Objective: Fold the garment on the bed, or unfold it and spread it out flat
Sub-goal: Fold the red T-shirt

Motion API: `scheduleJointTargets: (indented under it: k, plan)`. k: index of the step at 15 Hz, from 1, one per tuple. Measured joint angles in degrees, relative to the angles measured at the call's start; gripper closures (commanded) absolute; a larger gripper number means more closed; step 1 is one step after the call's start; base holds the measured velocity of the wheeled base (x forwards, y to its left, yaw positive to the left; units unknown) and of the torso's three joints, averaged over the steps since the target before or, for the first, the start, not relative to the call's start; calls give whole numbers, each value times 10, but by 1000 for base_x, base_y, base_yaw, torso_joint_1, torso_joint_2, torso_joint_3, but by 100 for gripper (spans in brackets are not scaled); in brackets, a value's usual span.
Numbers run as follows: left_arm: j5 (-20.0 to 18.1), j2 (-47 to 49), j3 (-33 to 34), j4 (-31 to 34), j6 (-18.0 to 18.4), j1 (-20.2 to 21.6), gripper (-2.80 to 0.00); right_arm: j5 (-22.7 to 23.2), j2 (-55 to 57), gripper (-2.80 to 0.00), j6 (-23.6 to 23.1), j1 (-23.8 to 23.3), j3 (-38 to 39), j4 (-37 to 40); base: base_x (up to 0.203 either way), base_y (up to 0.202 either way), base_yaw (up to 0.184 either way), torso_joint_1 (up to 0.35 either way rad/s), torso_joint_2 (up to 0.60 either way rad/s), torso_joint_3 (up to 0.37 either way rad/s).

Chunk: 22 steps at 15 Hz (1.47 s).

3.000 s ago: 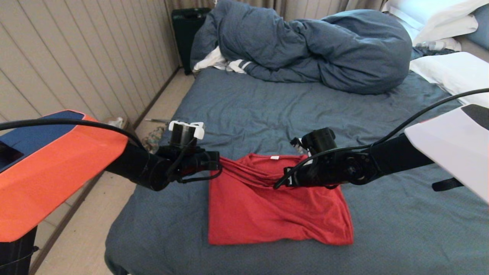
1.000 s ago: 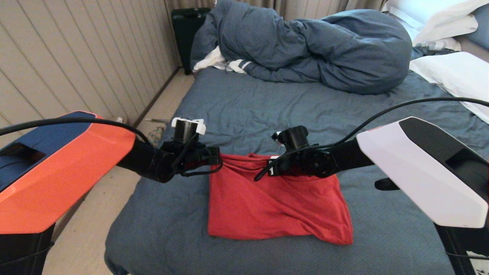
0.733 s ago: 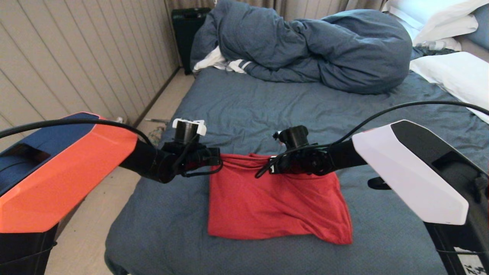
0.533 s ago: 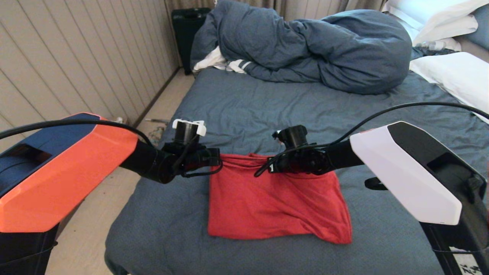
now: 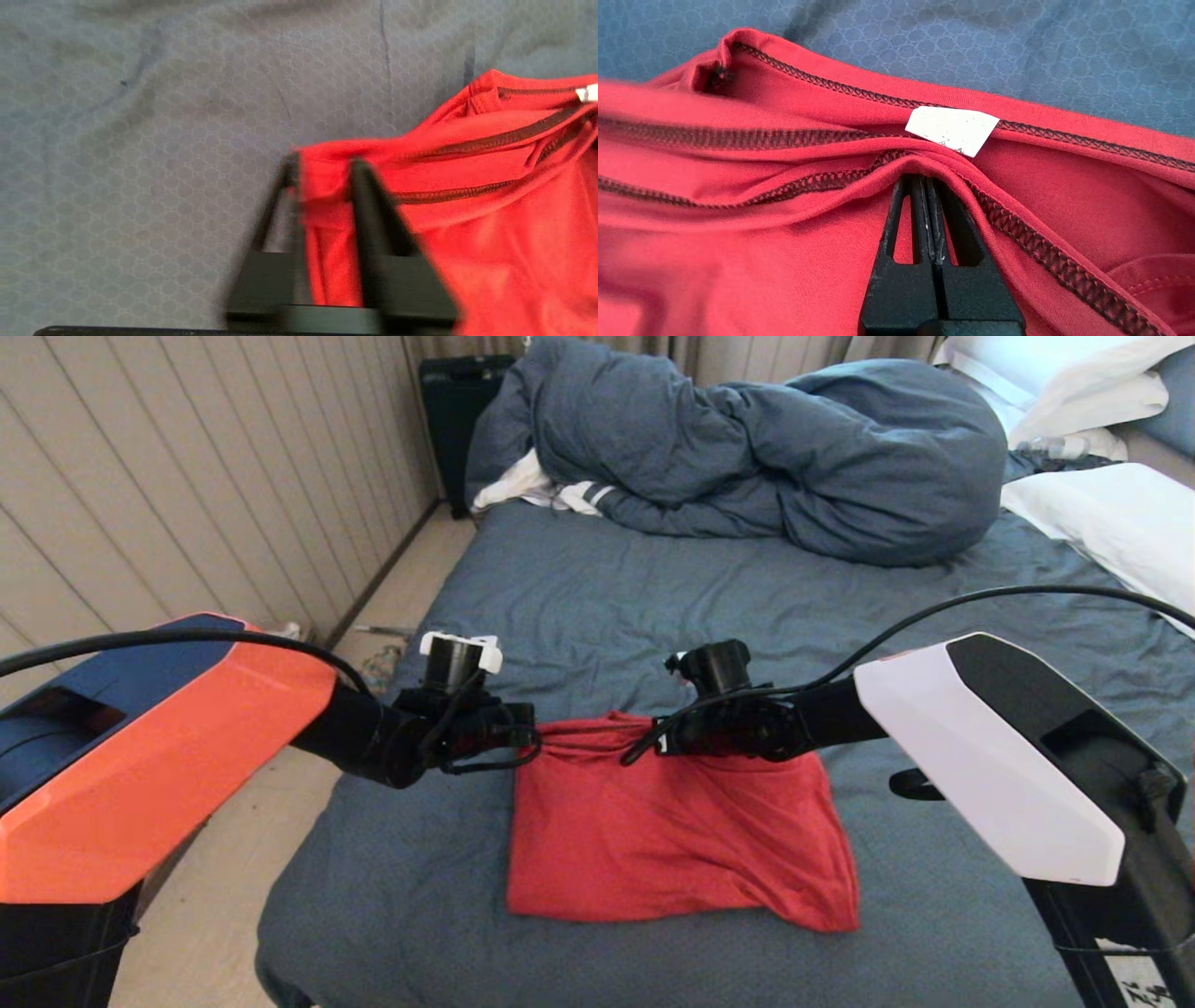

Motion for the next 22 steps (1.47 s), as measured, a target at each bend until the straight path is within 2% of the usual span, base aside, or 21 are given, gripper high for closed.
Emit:
scheduleJointTargets:
  k: [4,7,8,14,22]
  plan:
    - [0,-16,7,-1,-1,9,-280,0,-1,0,0,0,2,0,0,0,0,0,0,0]
    - [-1,-44,43,0,0,5,-280,0,-1,0,0,0,-2,0,0,0,0,0,0,0]
    - [-1,-52,53,-1,1,-7,0,0,-1,0,0,-1,-2,0,0,0,0,0,0,0]
    - [-1,-47,51,0,20,-79,0,1,-4,0,1,-8,-1,-1,0,0,0,0,0,0]
    - [1,37,11,-16,32,-97,0,1,-5,0,1,-7,-1,-2,0,0,0,0,0,0]
